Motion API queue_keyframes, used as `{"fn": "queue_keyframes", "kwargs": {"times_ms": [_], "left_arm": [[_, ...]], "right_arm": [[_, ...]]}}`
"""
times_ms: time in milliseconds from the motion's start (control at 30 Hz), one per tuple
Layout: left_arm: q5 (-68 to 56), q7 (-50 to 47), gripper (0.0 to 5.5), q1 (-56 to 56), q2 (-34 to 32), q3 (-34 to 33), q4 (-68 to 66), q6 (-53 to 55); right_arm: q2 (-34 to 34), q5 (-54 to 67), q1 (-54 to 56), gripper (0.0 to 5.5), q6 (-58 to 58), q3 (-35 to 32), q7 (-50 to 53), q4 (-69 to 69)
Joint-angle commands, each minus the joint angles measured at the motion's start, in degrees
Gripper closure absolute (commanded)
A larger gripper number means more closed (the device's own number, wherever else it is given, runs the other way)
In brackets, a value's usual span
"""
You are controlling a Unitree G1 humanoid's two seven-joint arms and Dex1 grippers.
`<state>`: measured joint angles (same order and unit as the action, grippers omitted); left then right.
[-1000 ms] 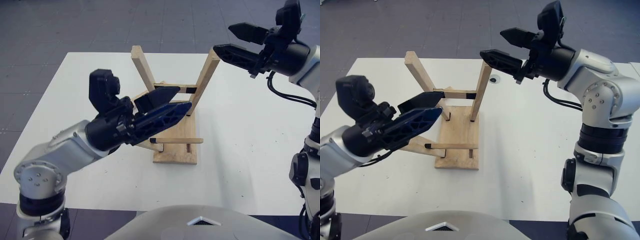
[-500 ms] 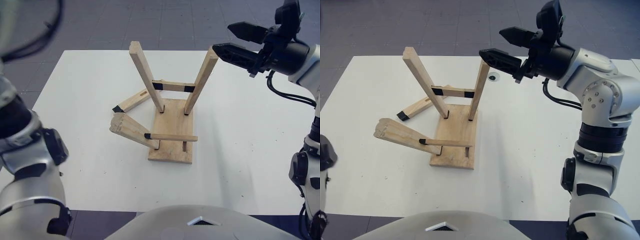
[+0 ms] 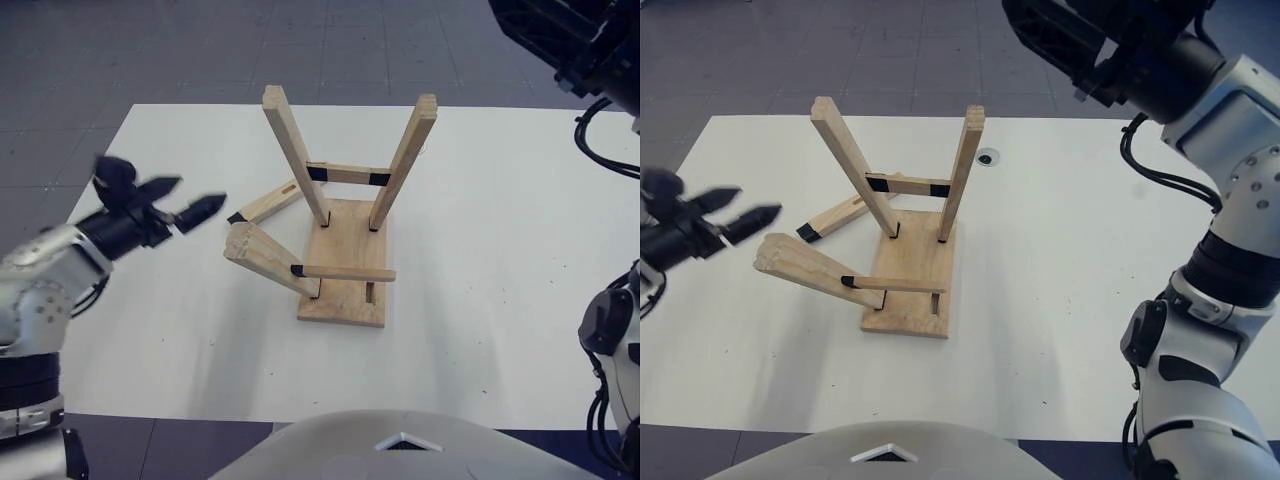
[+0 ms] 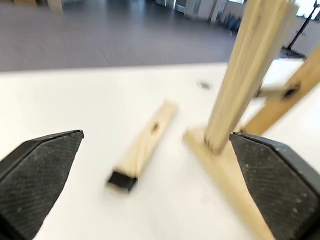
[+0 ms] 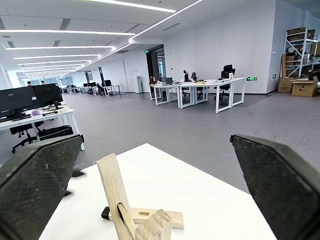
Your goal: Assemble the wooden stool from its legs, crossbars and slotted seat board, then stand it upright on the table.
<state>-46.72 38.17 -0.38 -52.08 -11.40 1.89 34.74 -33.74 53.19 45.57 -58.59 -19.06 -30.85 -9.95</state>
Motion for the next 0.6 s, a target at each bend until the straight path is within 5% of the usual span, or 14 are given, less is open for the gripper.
{"fn": "queue_keyframes", "kwargs": {"times_ms": [33, 367, 600], "left_arm": [[15.32, 7.81, 0.01, -4.25, -0.84, 9.10, -14.27, -9.95], [30.32, 15.70, 0.01, -11.56, 5.03, 14.29, -33.38, -22.96], [41.90, 8.42, 0.01, -20.88, 10.37, 18.51, -50.13, -32.06]], "right_arm": [[0.61, 1.74, 2.43, 0.00, -1.29, 1.34, 0.88, -0.96], [1.91, 3.68, 6.29, 0.00, -2.22, 4.65, 1.27, 0.17], [2.76, 4.93, 8.53, 0.00, -3.12, 6.20, 1.41, 1.04]]}}
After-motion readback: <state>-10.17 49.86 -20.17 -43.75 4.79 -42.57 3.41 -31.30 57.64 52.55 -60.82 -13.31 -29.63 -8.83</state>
